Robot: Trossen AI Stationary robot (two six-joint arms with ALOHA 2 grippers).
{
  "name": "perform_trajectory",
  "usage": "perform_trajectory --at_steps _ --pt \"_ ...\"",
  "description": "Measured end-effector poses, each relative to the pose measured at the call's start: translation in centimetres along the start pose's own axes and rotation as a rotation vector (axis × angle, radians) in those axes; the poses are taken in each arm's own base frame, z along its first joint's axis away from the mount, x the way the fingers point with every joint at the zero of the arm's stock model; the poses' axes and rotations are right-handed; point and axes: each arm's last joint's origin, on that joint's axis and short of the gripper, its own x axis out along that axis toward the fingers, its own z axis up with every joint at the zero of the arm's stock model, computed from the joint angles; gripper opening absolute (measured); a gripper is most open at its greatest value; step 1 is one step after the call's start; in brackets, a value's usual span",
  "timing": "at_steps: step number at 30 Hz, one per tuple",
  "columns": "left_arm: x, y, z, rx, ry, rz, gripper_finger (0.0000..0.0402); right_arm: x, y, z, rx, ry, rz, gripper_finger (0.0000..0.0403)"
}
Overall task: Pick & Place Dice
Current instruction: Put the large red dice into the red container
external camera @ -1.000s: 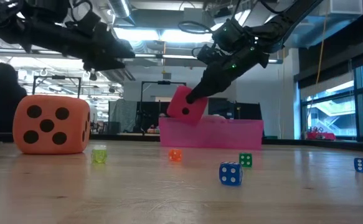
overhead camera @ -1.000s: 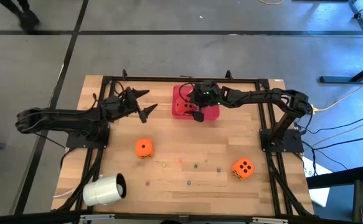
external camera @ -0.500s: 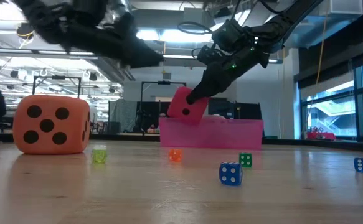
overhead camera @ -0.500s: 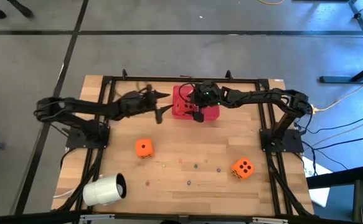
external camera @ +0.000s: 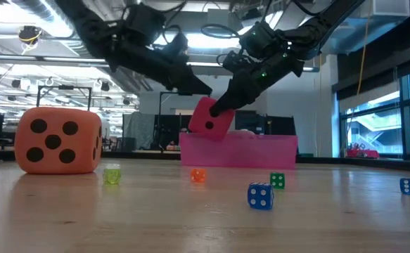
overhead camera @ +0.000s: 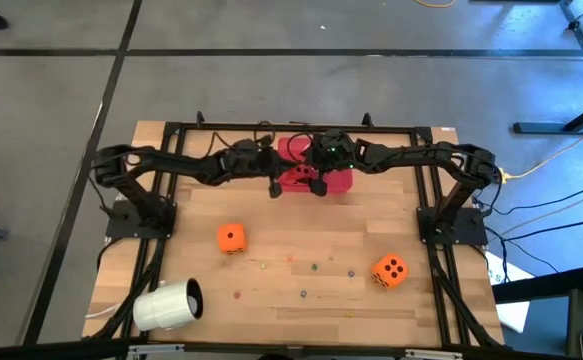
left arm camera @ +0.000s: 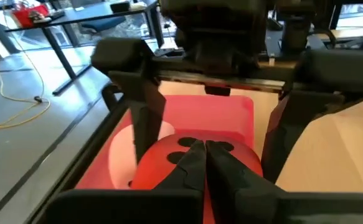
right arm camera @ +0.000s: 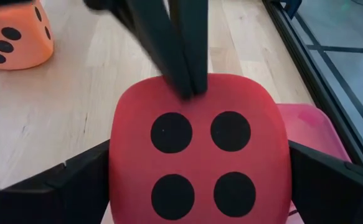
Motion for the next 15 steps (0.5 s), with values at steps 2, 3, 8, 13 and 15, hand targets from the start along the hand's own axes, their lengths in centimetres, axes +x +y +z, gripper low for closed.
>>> perform_trajectory --at_steps 2,3,8,13,15 --pt "0.6 0.0 -0.2 0.0 0.01 -0.003 0.0002 0.0 0.0 0.0 0.0 0.001 0.0 0.04" --pt "0.9 0.0 -0.2 0.005 0.01 -0.003 0.0001 0.0 0.0 0.0 0.0 0.002 0.0 0.04" --pt "2.1 0.1 0.5 0.02 -0.015 -0.009 0.0001 0.0 0.0 0.0 -0.003 -0.002 -0.001 0.04" --pt "2.6 0.3 1.6 0.038 -0.023 -0.017 0.0001 0.0 0.0 0.0 -0.003 -0.004 0.002 0.04" --pt "2.6 0.2 1.3 0.036 0.01 -0.041 0.0001 0.0 0.0 0.1 -0.005 -0.011 0.0 0.04"
